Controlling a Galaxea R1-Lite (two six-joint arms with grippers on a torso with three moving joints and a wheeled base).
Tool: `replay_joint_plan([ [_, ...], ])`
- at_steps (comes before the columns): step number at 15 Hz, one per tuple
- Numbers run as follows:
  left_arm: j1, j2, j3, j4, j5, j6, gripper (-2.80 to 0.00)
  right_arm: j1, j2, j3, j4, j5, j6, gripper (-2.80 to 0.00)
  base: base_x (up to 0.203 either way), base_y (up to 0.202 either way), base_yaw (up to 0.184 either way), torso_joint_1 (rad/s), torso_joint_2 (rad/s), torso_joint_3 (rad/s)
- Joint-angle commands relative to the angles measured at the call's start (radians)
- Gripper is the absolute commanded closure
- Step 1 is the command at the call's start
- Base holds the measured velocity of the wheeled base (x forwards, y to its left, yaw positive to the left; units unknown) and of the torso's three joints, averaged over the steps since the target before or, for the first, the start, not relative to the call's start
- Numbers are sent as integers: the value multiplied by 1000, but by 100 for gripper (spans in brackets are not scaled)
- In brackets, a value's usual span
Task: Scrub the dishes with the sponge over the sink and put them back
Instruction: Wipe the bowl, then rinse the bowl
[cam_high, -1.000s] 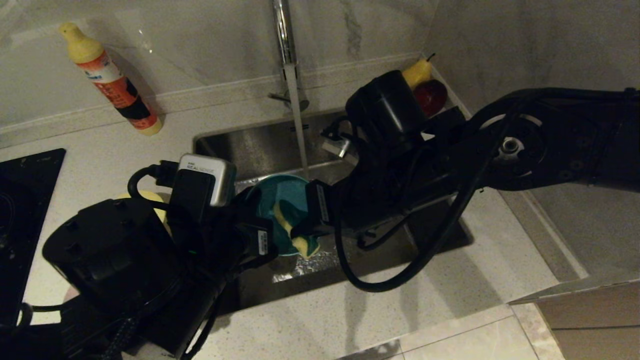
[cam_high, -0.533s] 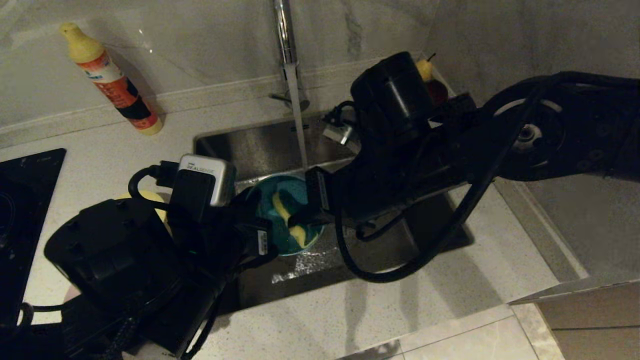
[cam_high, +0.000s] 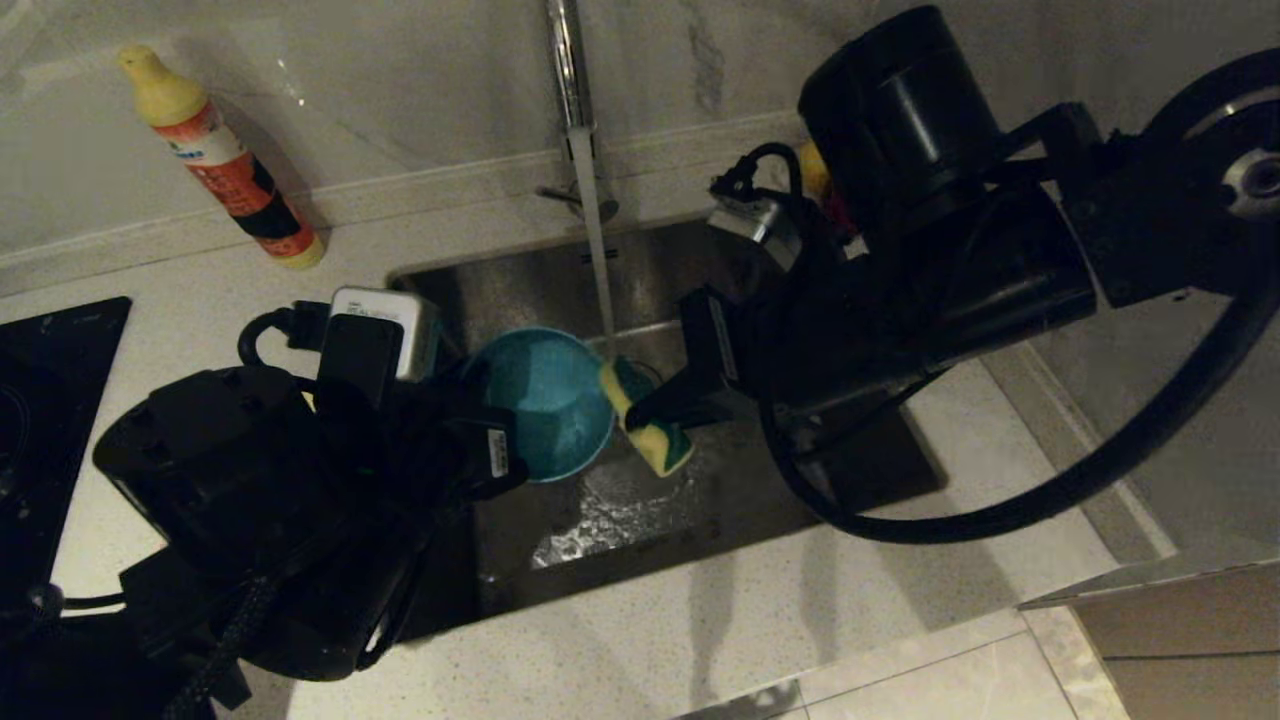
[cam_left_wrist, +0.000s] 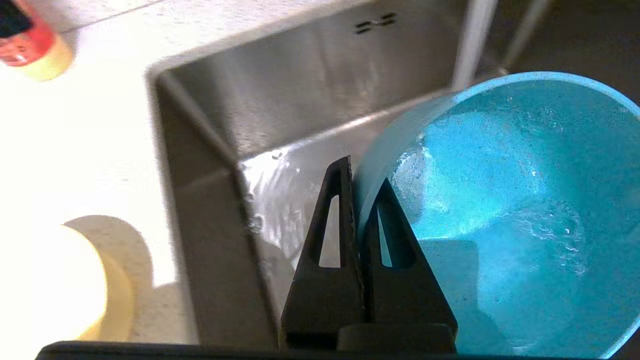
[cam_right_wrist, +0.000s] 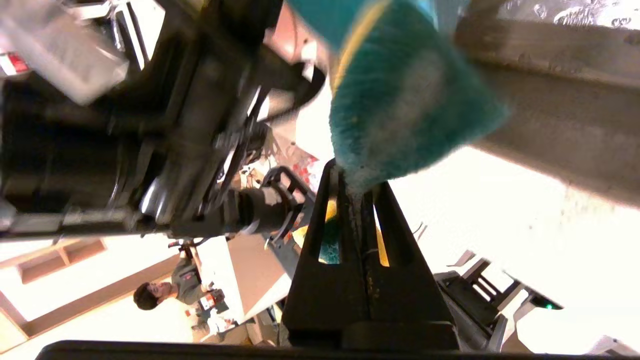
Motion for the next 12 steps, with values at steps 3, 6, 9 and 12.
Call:
replay_joint_plan([
  [3,101,69,-49,12,-2,-79,0,2,-159,68,10,1,2,0,0,0,0,0,0,0],
  [6,120,136,-154,144,-2,-221,0,-23,-250,125,19,0,-1,0,0,0,0,0,0,0],
  [9,123,191,-313,341,-16,-373,0,-68,-312,193,16,0,-6,0,0,0,0,0,0,0],
  [12,124,247,-475,541,-56,-536,0,-90,-374,276,9,1,-12,0,0,0,0,0,0,0],
])
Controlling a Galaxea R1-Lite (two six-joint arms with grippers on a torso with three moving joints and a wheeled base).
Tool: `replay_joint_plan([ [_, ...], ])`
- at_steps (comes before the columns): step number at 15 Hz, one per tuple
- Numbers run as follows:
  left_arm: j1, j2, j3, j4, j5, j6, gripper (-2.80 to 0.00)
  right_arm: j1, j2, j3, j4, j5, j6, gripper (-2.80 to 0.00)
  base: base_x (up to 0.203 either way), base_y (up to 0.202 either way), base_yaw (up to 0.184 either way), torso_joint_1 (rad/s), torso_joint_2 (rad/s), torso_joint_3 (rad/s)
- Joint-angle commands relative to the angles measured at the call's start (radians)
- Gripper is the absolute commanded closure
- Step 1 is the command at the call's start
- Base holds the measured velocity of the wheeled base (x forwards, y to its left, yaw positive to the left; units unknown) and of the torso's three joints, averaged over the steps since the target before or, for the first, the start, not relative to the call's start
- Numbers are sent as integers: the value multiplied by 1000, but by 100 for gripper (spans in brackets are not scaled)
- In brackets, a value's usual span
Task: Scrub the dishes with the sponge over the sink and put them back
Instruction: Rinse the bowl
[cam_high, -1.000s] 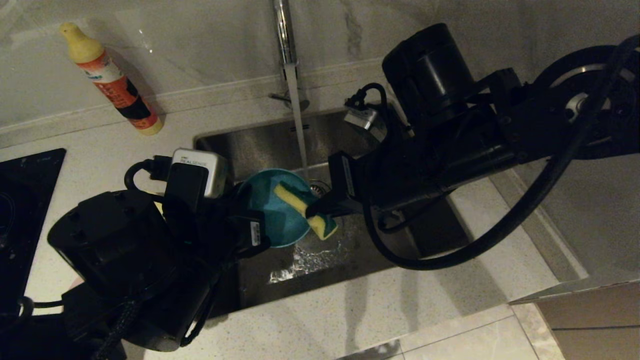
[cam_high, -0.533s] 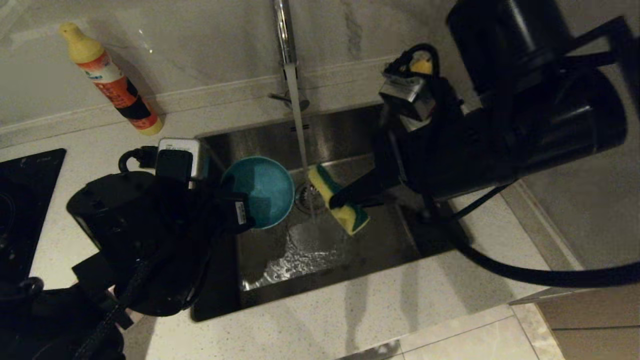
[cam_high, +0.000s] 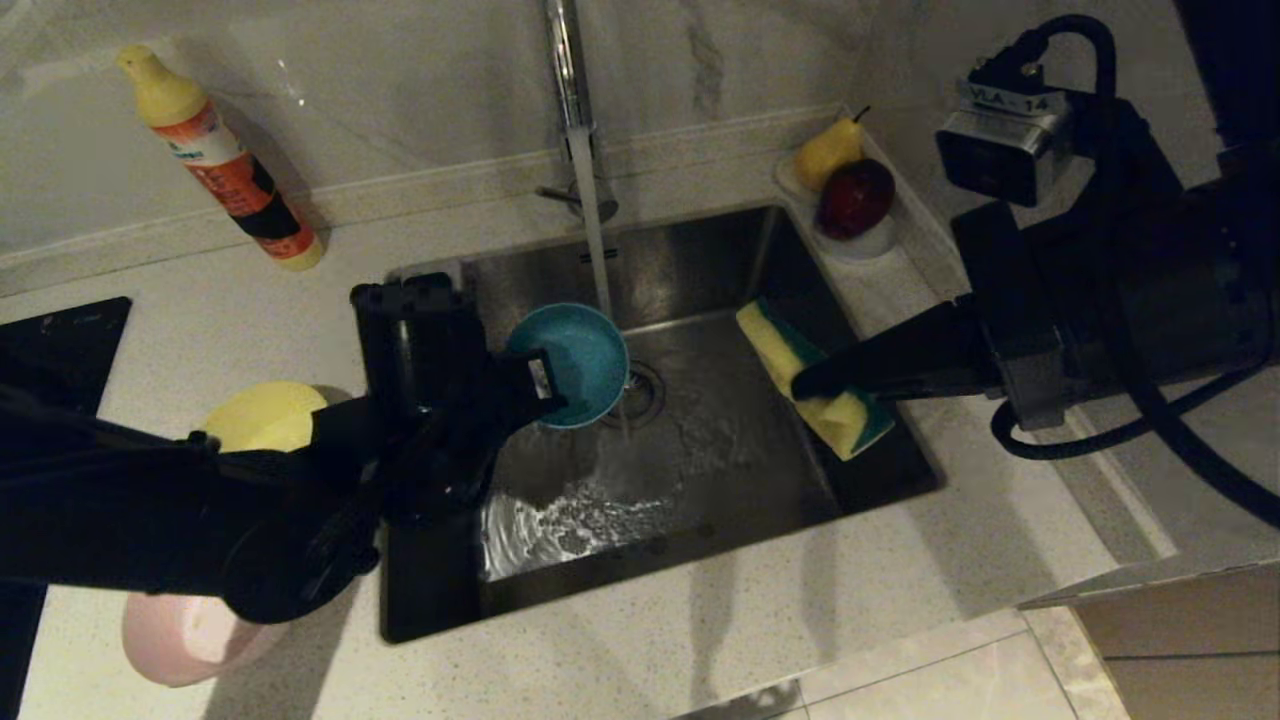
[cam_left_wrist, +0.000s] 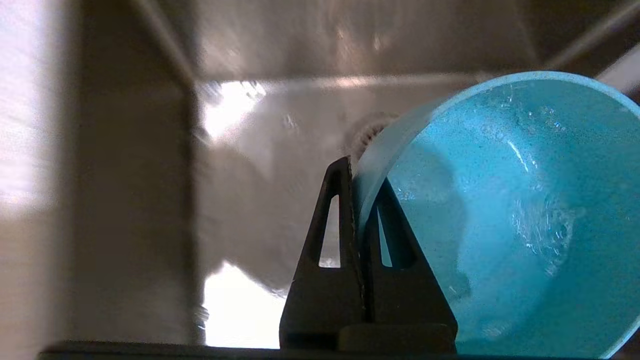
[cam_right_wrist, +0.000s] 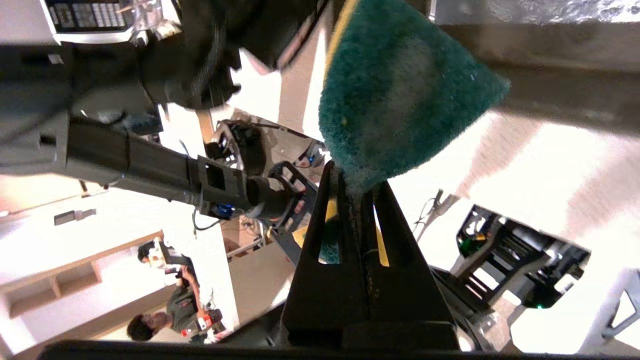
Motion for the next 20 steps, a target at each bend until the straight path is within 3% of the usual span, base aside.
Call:
replay_joint_plan([
  [1,2,63,-129,129,-21,-117,0,-13,-64,57,1,2,1,0,0,0,0,0,0,0],
  [3,9,85,-179,207,-82,-213,0,-21,-69,69,0,4,0,0,0,0,0,0,0,0],
  [8,60,152,-231,222,-85,-282,0,-36,-76,98,-1,4,0,0,0,0,0,0,0,0],
  [20,52,64,-192,279,-112,-283,0,-41,-108,137,-7,8,1,0,0,0,0,0,0,0],
])
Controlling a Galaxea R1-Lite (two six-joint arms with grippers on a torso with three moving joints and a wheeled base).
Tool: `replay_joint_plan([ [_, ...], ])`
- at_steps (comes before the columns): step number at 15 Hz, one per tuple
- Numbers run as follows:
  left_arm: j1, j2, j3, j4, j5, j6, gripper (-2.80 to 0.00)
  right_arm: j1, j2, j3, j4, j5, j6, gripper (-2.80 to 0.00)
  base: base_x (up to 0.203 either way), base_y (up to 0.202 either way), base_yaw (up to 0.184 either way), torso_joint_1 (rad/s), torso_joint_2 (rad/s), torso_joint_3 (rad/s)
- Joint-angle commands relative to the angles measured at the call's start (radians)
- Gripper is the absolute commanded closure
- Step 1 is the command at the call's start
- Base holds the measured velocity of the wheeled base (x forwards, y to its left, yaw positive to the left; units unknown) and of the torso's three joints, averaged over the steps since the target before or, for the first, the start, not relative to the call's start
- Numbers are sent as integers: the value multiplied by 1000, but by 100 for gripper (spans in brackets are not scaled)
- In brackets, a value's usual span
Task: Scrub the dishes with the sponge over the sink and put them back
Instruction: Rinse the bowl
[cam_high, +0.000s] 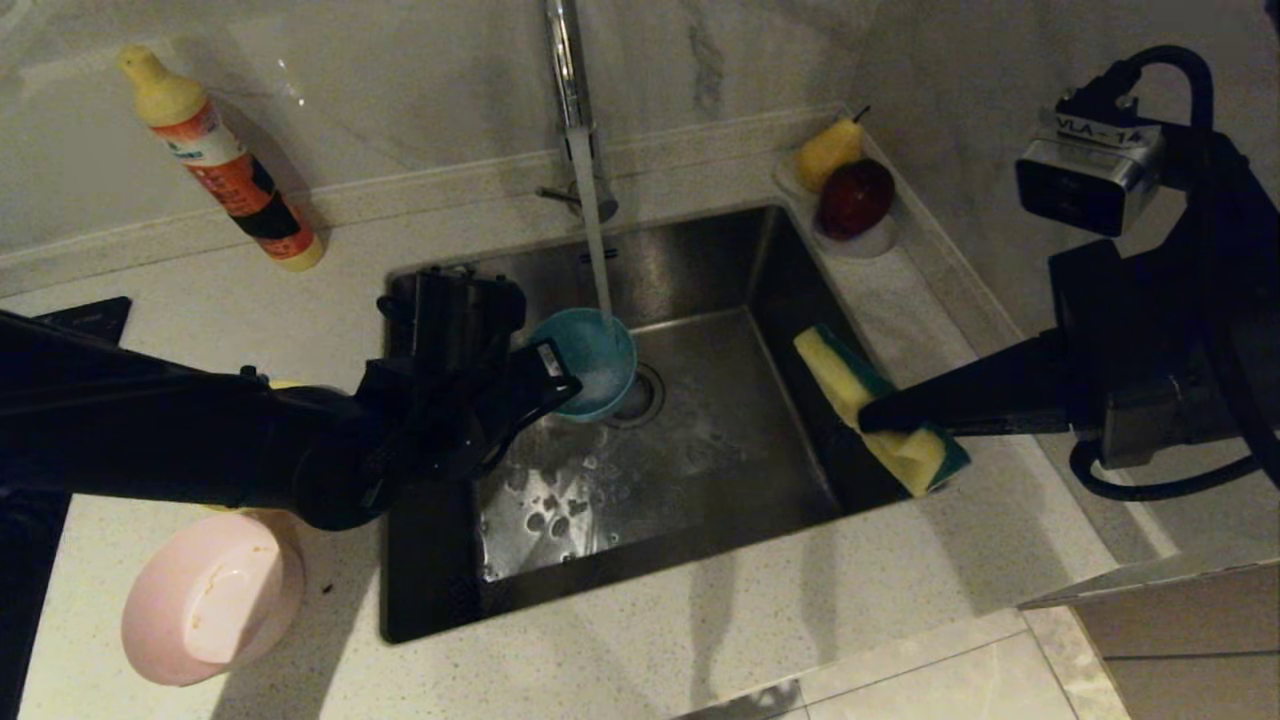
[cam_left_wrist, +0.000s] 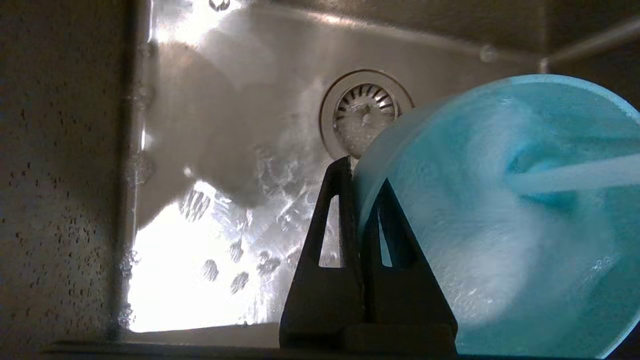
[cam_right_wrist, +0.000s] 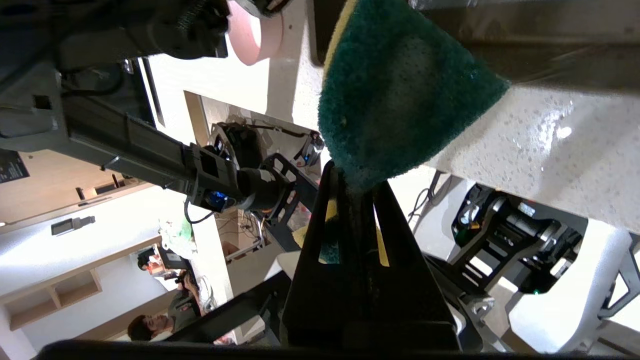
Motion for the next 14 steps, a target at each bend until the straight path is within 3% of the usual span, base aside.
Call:
replay_joint_plan([
  [1,-1,-22,13,-11,7,3,0,0,-21,24,3,3,3,0,0,0,0,0,0,0],
  [3,0,-48,31,-16,25,32,0,0,-30,43,3,5,3,0,0,0,0,0,0,0],
  [6,17,-143,81,-93,92,228,0,2,-42,77,0,5,2,0,0,0,0,0,0,0],
  [10,39,-211,260,-491,101,589,0,2,-48,167,-116,5,6,0,0,0,0,0,0,0],
  [14,42,-181,430,-875,77,902,0,2,-51,183,-139,7,8,0,0,0,0,0,0,0],
])
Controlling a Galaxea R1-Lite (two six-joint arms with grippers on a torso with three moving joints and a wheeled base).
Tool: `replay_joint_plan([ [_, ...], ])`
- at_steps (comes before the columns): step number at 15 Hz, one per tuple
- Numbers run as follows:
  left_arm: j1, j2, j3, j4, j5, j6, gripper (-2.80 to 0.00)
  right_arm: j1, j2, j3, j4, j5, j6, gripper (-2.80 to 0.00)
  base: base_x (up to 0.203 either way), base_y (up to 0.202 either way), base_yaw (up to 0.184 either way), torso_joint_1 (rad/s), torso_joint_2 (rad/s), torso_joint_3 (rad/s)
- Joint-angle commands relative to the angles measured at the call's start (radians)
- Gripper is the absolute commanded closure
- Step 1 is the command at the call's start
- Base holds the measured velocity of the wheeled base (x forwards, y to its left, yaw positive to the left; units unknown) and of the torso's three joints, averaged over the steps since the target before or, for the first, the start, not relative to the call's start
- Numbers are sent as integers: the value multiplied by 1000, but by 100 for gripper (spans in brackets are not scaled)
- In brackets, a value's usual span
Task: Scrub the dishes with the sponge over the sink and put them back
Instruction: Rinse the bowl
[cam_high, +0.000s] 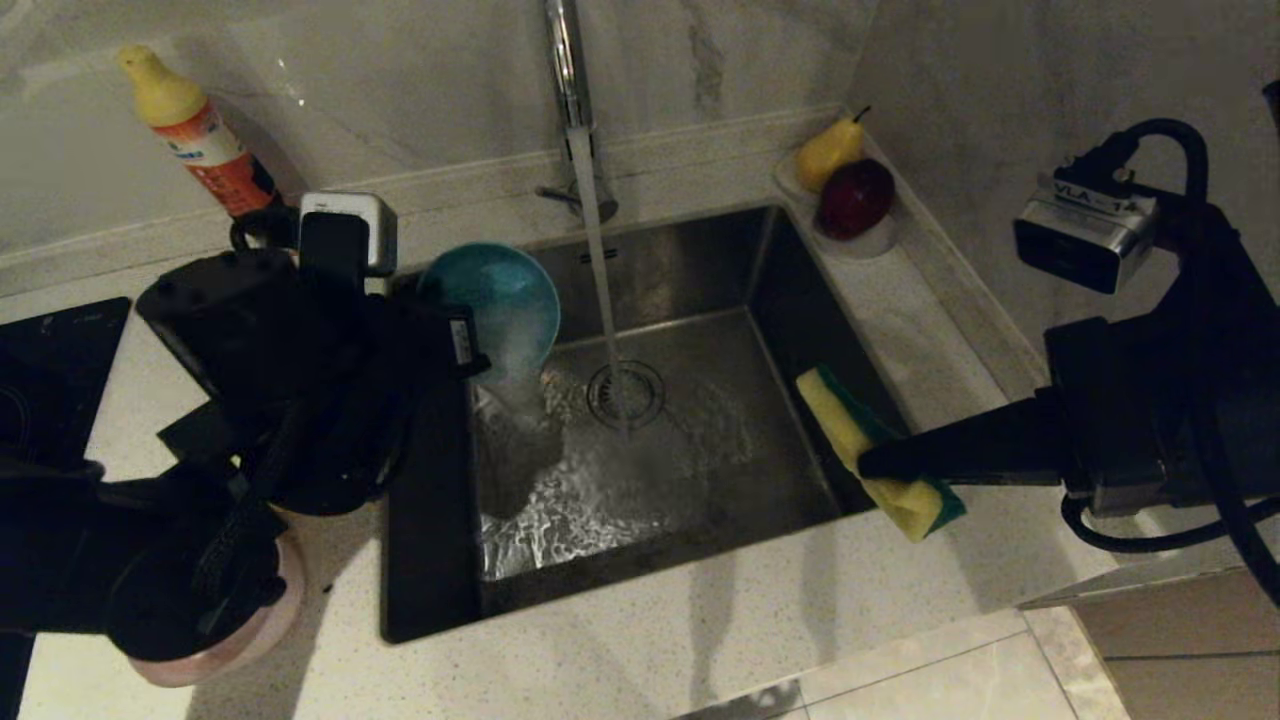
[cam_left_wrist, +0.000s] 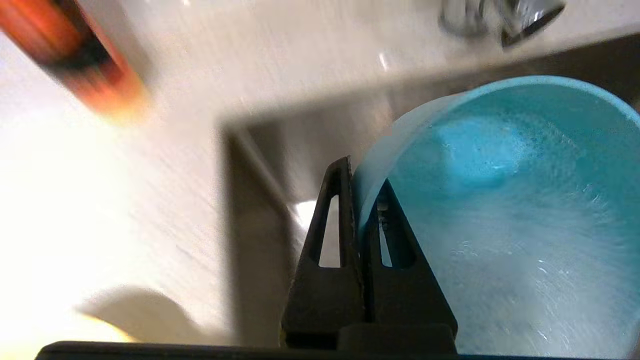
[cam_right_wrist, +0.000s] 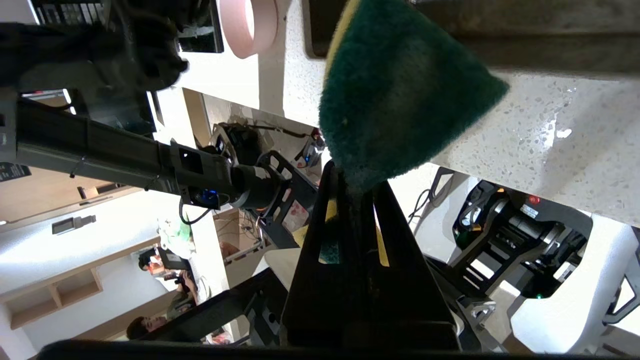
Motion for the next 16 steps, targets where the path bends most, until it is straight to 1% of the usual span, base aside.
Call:
replay_joint_plan([
  [1,2,19,69,-177,-9,134,0,0,1,2,2,2,4,0,0,0,0,0,0,0],
  [2,4,44,94,-248,-16,205,0,0,1,1,0,2,2,0,0,0,0,0,0,0],
  [3,4,74,118,-307,-21,262,0,0,3,2,0,2,2,0,0,0,0,0,0,0],
  [4,5,111,121,-337,-21,298,0,0,4,2,0,2,2,0,0,0,0,0,0,0],
  [5,5,146,124,-347,-19,352,0,0,7,2,0,2,2,0,0,0,0,0,0,0],
  [6,5,167,126,-352,-19,419,0,0,14,2,-1,2,2,0,0,0,0,0,0,0],
  [7,3,167,127,-354,-19,451,0,0,17,2,-1,2,2,0,0,0,0,0,0,0],
  [9,3,164,133,-354,-22,483,0,0,23,2,-3,3,2,0,0,0,0,0,0,0],
  [10,3,161,143,-354,-27,512,0,0,26,4,-3,2,2,0,0,0,0,0,0,0],
  [11,3,157,139,-354,-27,524,0,0,27,4,-3,4,2,0,0,0,0,0,0,0],
  [13,5,153,99,-354,-21,553,0,0,30,4,-3,4,3,0,0,0,0,0,0,0],
  [15,14,148,43,-354,-16,566,0,0,33,4,-3,4,2,0,0,0,0,0,0,0],
  [16,14,140,36,-354,-17,567,0,0,33,4,-3,4,2,0,0,0,0,0,0,0],
])
